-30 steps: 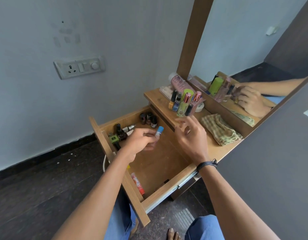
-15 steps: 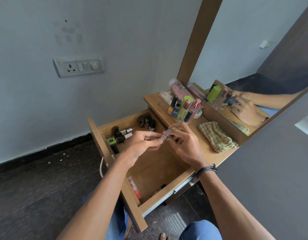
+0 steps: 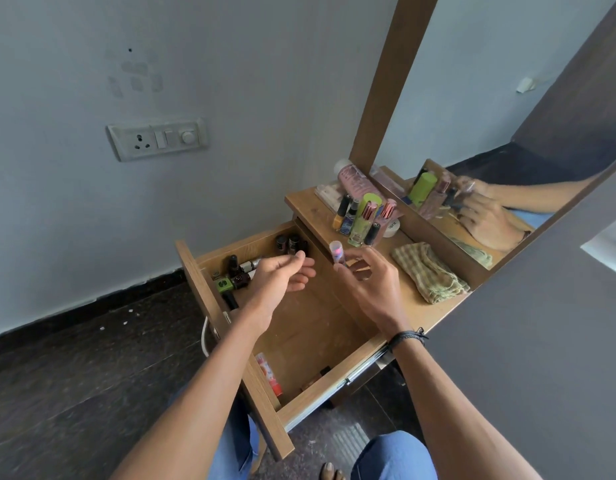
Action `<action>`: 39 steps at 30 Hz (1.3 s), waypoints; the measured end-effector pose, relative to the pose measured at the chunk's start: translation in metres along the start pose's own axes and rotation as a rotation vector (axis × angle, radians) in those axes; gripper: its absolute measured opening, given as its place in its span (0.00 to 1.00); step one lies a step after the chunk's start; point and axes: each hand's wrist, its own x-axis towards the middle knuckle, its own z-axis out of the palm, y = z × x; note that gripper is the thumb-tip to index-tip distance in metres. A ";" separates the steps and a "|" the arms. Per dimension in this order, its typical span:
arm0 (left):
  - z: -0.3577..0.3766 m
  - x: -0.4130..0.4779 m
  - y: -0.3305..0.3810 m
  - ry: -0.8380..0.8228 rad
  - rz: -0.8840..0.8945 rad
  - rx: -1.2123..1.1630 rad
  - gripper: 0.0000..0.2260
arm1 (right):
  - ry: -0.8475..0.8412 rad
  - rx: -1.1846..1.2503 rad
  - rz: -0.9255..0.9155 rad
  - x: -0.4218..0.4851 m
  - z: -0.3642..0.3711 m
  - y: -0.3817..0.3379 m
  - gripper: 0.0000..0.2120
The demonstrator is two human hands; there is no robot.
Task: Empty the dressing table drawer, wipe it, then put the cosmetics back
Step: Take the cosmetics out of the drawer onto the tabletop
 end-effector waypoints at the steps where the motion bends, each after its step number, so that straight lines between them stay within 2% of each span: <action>1: 0.001 0.001 -0.002 0.037 0.010 0.054 0.11 | 0.038 0.026 0.026 0.000 -0.001 -0.001 0.08; 5: 0.002 0.009 -0.016 0.124 0.046 0.353 0.07 | 0.185 0.107 0.146 -0.001 -0.006 -0.005 0.07; 9: 0.003 0.008 -0.020 0.210 0.129 0.883 0.06 | 0.309 0.169 0.233 0.000 -0.011 -0.010 0.06; 15: 0.004 0.007 -0.024 0.232 0.192 0.959 0.07 | 0.542 0.175 0.432 0.003 -0.013 -0.013 0.08; 21: 0.003 0.010 -0.031 0.302 0.198 1.038 0.10 | 0.441 0.001 0.512 0.011 -0.007 -0.004 0.07; 27: -0.011 0.006 -0.018 0.439 0.112 1.146 0.16 | 0.406 -0.018 0.527 0.014 -0.004 0.000 0.07; 29: -0.026 0.008 -0.007 0.413 0.094 1.254 0.17 | 0.400 -0.039 0.512 0.014 -0.003 0.002 0.07; 32: -0.051 0.010 0.007 0.285 0.107 1.467 0.17 | 0.375 -0.056 0.520 0.016 -0.002 0.005 0.08; 35: -0.062 0.006 0.004 0.184 0.138 1.602 0.19 | 0.368 -0.056 0.552 0.016 -0.002 0.004 0.14; 37: -0.060 -0.001 -0.003 0.170 0.164 1.674 0.18 | 0.383 -0.050 0.546 0.014 -0.004 -0.002 0.15; 39: -0.060 -0.002 -0.004 0.190 0.163 1.651 0.18 | 0.419 -0.044 0.499 0.012 -0.007 -0.007 0.14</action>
